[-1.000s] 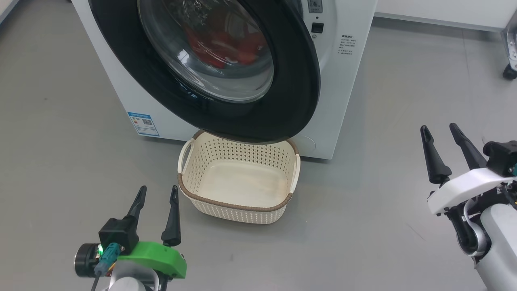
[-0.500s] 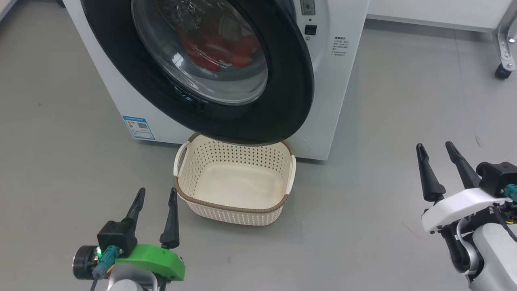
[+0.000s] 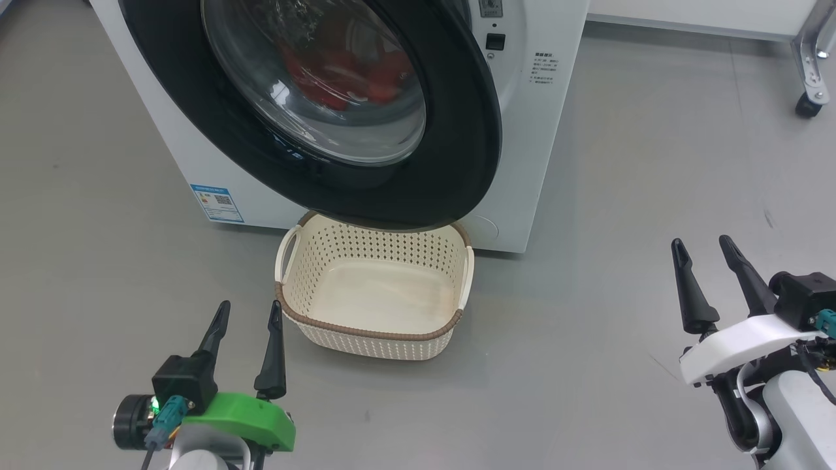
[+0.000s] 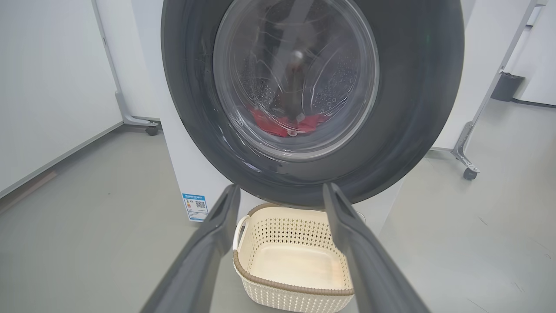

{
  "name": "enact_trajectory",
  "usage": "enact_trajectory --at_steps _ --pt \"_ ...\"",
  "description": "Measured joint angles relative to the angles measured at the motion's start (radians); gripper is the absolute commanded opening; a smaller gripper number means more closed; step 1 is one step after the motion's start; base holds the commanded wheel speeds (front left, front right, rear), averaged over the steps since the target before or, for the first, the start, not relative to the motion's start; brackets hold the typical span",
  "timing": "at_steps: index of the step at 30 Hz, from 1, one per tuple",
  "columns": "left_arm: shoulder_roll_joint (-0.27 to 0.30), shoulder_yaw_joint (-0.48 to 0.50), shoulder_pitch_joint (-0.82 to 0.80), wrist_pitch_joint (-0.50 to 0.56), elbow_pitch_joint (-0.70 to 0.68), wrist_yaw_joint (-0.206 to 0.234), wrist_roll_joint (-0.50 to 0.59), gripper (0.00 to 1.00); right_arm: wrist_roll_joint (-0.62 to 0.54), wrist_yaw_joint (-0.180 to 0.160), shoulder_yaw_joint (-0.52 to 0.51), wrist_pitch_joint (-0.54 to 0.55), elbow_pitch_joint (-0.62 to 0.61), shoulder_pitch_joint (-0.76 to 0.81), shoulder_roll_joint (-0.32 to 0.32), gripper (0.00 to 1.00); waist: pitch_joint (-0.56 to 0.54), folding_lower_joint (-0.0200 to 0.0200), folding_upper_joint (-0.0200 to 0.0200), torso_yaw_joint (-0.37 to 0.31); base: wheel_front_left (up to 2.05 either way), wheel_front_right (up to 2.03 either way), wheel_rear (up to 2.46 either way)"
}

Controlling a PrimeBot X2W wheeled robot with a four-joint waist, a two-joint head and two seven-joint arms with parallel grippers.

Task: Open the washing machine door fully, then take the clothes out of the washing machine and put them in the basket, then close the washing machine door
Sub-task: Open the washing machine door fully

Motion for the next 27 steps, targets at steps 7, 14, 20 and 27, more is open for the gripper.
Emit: enact_trajectory --at_steps 7,14,20,27 --pt "-0.001 0.002 0.0 0.0 -0.001 -0.003 0.002 1.0 0.0 -0.002 -0.005 -0.001 -0.016 0.001 0.0 1.0 0.004 0.0 0.0 -0.004 0.0 0.0 0.0" --pt "-0.001 0.005 0.0 0.0 -0.002 -0.004 0.01 1.0 0.0 -0.01 -0.012 -0.005 -0.03 0.012 0.0 1.0 0.009 0.0 0.0 -0.005 0.0 0.0 0.0" --pt "-0.002 0.007 0.0 0.0 -0.002 -0.011 0.014 1.0 -0.001 -0.01 -0.017 -0.005 -0.038 0.019 0.001 1.0 0.013 0.0 0.0 -0.005 0.0 0.0 0.0" --pt "-0.003 0.008 0.0 0.0 -0.003 -0.011 0.019 1.0 -0.008 -0.017 -0.018 -0.005 -0.049 0.02 0.001 1.0 0.02 0.0 0.0 -0.006 0.0 0.0 0.0"
